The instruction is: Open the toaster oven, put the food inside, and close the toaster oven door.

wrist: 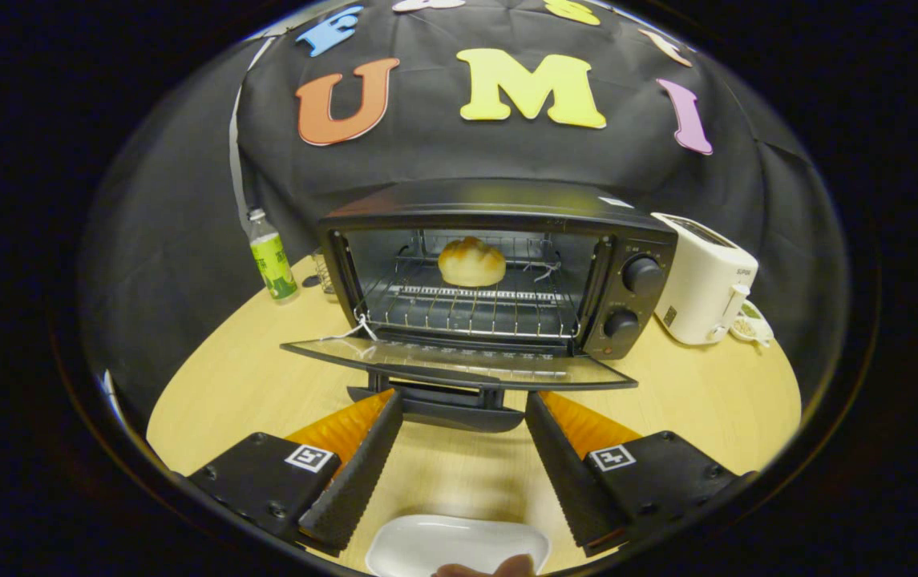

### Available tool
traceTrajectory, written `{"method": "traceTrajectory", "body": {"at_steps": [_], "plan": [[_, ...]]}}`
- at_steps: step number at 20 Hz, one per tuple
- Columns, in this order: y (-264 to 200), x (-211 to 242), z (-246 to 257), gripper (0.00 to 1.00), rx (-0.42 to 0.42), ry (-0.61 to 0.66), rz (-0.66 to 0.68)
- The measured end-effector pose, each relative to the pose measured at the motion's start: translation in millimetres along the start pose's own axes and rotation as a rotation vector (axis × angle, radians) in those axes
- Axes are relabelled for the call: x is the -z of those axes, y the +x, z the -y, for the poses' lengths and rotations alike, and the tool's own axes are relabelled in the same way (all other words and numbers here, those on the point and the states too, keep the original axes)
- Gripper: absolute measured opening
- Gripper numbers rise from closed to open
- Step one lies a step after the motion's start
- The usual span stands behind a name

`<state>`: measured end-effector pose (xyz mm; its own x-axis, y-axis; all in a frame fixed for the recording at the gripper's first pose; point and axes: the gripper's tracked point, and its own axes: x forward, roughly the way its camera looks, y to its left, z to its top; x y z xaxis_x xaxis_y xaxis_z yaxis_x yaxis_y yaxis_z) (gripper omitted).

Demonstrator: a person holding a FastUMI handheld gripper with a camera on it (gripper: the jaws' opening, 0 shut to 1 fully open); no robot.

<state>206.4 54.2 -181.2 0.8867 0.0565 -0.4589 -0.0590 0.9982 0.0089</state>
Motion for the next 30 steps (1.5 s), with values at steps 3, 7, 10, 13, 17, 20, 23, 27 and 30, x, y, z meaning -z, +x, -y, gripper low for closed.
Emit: {"method": "traceTrajectory", "body": {"at_steps": [3, 7, 10, 13, 17, 20, 23, 27, 30], "plan": [[1.0, -15.4, 0.6, 1.00, 0.007, -0.014, 0.031], [4.4, -41.0, 0.1, 1.00, 0.012, -0.023, 0.096], [10.0, -60.2, 1.1, 1.00, 0.009, -0.013, 0.147], [16.3, -70.7, 5.3, 1.00, 0.018, 0.001, 0.168], [25.6, -77.6, 5.2, 1.00, 0.019, 0.022, 0.188], [23.4, -81.5, 0.8, 1.00, 0.006, 0.057, 0.189], [9.7, -90.6, -2.0, 1.00, 0.003, 0.059, 0.227], [-19.3, -99.9, -4.8, 1.00, -0.002, 0.069, 0.278], [-47.1, -106.5, -5.0, 1.00, -0.002, 0.066, 0.313]]}}
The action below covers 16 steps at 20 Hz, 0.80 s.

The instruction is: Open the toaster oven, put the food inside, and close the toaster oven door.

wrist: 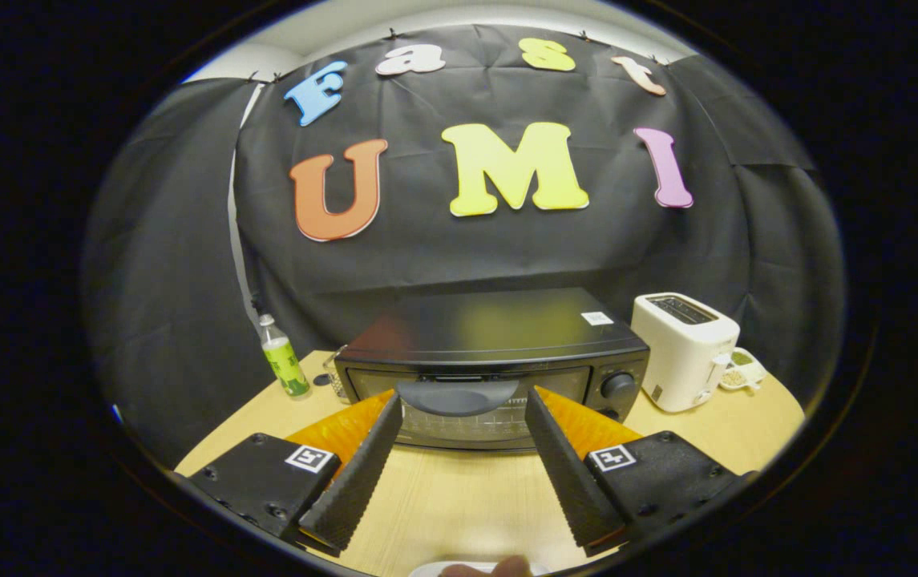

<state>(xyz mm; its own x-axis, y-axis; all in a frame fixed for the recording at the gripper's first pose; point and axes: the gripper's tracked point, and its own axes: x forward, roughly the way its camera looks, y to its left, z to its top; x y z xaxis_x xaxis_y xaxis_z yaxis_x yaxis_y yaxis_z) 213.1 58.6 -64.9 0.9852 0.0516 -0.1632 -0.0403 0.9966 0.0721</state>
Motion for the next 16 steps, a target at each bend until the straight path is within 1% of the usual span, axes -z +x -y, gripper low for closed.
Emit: {"method": "traceTrajectory", "body": {"at_steps": [7, 13, 16], "plan": [[-68.7, -29.2, -2.5, 1.00, -0.009, -0.030, 0.106], [-128.3, -27.5, -9.0, 1.00, -0.030, -0.030, 0.143], [-151.0, -23.4, -6.4, 1.00, -0.024, -0.026, 0.157]]}}
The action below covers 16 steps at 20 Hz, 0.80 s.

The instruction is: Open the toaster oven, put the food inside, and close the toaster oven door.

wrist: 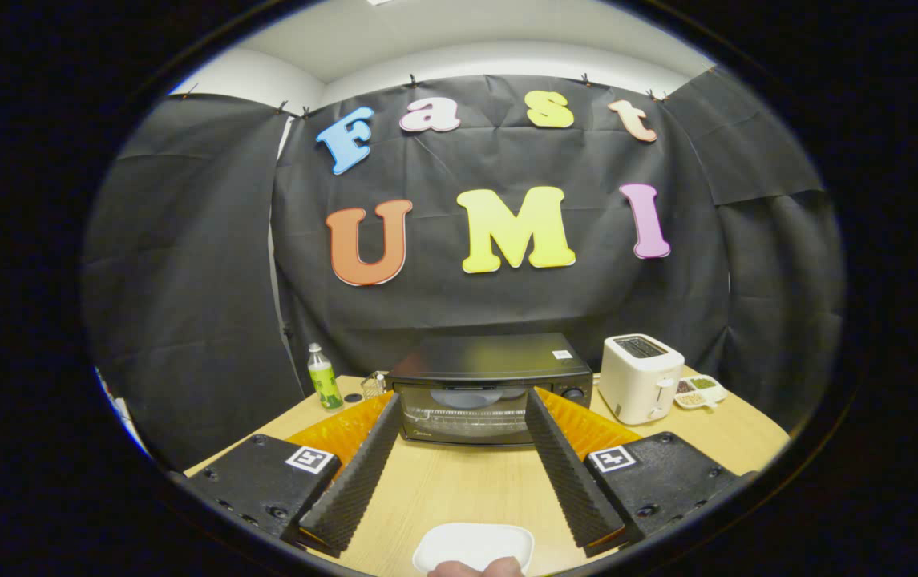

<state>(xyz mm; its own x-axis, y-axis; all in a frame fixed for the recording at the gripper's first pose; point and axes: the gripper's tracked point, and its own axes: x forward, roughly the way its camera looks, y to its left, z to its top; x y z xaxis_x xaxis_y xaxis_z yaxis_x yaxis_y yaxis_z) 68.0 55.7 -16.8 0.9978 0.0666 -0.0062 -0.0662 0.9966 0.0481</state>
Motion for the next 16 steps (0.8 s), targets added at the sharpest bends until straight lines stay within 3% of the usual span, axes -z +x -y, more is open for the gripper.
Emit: {"method": "traceTrajectory", "body": {"at_steps": [16], "plan": [[-78.1, 40.4, 42.4, 1.00, 0.117, -0.048, 0.029]]}}
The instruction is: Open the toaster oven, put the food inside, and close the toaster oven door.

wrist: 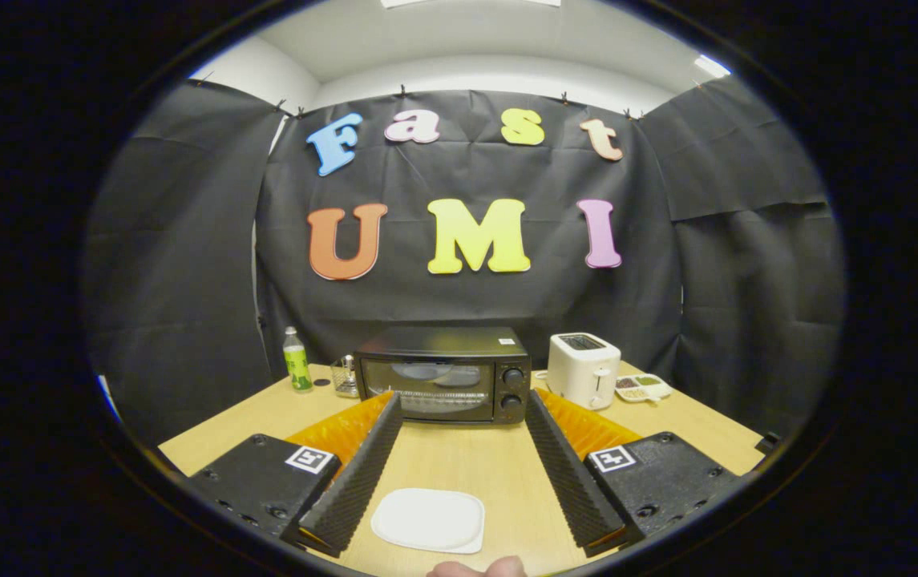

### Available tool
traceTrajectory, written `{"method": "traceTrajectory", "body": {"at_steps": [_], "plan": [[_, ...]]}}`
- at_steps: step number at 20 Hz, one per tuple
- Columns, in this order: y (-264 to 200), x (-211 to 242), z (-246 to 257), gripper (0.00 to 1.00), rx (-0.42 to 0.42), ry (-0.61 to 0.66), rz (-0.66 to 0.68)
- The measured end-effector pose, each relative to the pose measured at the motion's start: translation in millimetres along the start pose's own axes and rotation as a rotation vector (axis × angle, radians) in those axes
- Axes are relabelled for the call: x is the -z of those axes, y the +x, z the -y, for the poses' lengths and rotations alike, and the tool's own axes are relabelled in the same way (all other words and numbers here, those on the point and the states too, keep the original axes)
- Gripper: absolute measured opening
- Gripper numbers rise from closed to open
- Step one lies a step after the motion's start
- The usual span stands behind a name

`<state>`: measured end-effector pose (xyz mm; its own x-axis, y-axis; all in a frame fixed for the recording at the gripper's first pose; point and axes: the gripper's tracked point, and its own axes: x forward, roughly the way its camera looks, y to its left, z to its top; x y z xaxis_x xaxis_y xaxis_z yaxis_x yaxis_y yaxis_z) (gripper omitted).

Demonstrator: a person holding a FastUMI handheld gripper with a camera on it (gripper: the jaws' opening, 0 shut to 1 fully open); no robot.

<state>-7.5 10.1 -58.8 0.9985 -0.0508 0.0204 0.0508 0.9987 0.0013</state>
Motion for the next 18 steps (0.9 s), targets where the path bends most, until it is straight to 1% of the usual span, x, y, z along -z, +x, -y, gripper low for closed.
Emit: {"method": "traceTrajectory", "body": {"at_steps": [7, 15, 18], "plan": [[2.7, -10.4, -0.9, 1.00, 0.019, 0.019, 0.048], [5.5, -4.4, -0.2, 1.00, 0.018, 0.052, 0.029], [3.6, -8.9, 5.7, 1.00, 0.032, 0.058, 0.038]]}}
